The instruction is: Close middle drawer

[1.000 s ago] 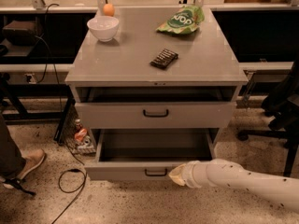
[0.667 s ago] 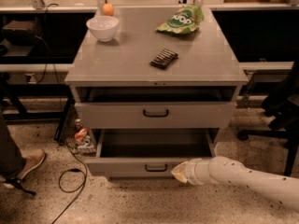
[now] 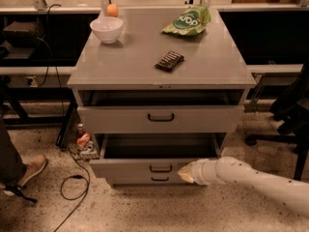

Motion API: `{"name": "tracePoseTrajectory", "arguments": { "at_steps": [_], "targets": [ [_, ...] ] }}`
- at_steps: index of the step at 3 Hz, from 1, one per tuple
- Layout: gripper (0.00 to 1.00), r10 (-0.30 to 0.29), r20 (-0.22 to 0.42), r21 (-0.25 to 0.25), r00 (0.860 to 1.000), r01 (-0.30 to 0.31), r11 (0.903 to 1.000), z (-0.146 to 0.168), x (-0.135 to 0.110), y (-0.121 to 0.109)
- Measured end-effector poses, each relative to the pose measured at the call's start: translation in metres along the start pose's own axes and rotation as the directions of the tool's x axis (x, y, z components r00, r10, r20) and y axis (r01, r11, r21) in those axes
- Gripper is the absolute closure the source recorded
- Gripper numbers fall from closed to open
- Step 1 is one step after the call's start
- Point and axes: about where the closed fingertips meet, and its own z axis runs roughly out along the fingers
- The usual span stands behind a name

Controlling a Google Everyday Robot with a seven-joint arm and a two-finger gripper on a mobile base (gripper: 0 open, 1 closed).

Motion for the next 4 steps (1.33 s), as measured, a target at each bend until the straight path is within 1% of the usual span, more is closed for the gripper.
{"name": "tracePoseTrajectory", "arguments": {
  "at_steps": [1,3,4],
  "targets": [
    [1.00,0.000,0.000,0.000,1.000,0.000,1.0000,0.000,0.000,0.002],
    [1.00,-0.041,0.084,0.014,0.996,0.040,0.9991,0.020,-0.019,-0.039],
    [1.00,-0.041,0.084,0.014,0.996,0.040,0.9991,0.020,-0.019,-0.039]
  ]
}}
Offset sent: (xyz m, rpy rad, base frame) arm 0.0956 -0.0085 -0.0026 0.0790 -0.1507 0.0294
